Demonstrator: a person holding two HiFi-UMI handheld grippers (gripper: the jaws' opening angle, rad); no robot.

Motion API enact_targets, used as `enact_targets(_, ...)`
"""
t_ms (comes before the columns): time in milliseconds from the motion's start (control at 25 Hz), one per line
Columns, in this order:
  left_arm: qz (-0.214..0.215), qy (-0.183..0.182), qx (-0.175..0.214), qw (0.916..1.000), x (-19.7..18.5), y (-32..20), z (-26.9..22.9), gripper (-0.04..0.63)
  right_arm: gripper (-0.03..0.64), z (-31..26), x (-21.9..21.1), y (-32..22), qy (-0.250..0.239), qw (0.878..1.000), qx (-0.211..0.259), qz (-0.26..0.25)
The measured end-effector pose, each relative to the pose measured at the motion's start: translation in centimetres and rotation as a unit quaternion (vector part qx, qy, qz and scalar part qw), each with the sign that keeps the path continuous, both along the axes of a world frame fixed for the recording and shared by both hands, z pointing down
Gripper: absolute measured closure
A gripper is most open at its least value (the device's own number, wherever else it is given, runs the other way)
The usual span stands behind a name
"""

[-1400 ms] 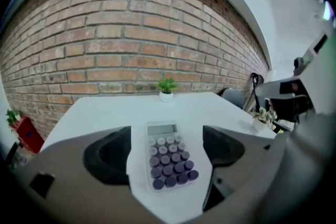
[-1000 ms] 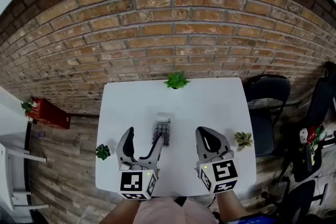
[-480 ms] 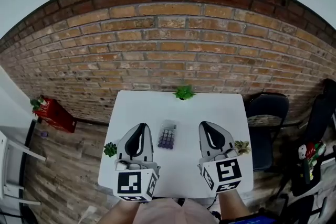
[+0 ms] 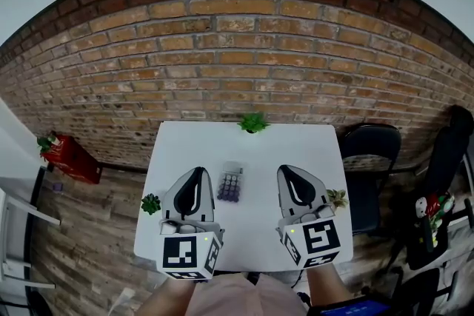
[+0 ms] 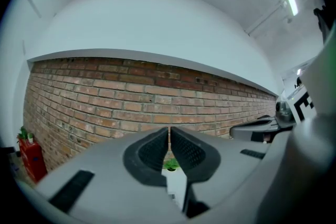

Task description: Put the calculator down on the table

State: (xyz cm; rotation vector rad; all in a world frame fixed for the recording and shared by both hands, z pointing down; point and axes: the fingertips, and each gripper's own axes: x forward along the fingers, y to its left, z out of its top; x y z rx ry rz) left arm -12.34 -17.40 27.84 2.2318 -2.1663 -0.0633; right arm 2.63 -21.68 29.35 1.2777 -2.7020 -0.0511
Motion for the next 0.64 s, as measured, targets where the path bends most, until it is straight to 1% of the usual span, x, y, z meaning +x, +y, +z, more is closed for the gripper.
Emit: enact_targets(640,0.007,-0.010,-0.016,0.9998,0.82,-0.45,1.09,0.574,0.620,0.61,-0.12,-0.48,0.003,1.000,-0.009,-0.005)
